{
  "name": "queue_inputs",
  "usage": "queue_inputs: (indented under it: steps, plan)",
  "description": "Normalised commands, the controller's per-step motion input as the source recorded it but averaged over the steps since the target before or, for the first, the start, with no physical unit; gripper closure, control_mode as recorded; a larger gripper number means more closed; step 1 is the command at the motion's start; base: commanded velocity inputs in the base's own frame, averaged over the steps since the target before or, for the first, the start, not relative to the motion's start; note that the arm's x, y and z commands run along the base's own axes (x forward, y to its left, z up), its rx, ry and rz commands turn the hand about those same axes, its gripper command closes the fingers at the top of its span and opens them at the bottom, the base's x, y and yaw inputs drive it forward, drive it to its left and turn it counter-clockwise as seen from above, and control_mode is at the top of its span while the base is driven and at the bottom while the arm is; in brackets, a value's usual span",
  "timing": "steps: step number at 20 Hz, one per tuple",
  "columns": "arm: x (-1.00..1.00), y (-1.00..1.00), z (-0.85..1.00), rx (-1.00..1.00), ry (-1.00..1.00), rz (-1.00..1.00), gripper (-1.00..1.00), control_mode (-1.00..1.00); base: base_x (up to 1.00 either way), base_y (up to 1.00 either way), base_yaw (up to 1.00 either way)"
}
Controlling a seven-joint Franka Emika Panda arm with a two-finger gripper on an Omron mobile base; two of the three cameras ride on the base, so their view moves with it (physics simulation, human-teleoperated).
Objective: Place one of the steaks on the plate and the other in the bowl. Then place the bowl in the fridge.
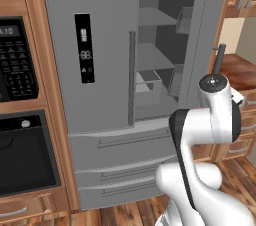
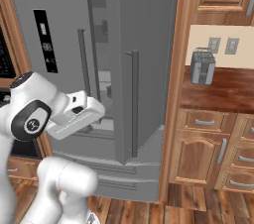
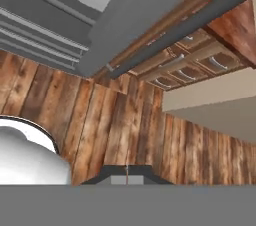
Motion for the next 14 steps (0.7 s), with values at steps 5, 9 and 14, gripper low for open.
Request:
queue_inputs:
  steps: [5, 9, 14]
  plan:
    - [0.27, 0.24, 0.22, -0.2, 0.02, 0.39, 1.0, -1.0, 0.0, 0.0, 0.0]
    - [0.31, 0.28, 0.19, -0.23, 0.01, 0.37, 1.0, -1.0, 0.0, 0.0, 0.0]
    - [0.37, 0.1, 0.06, -0.09, 0.0, 0.35, 1.0, -1.0, 0.0, 0.0, 0.0]
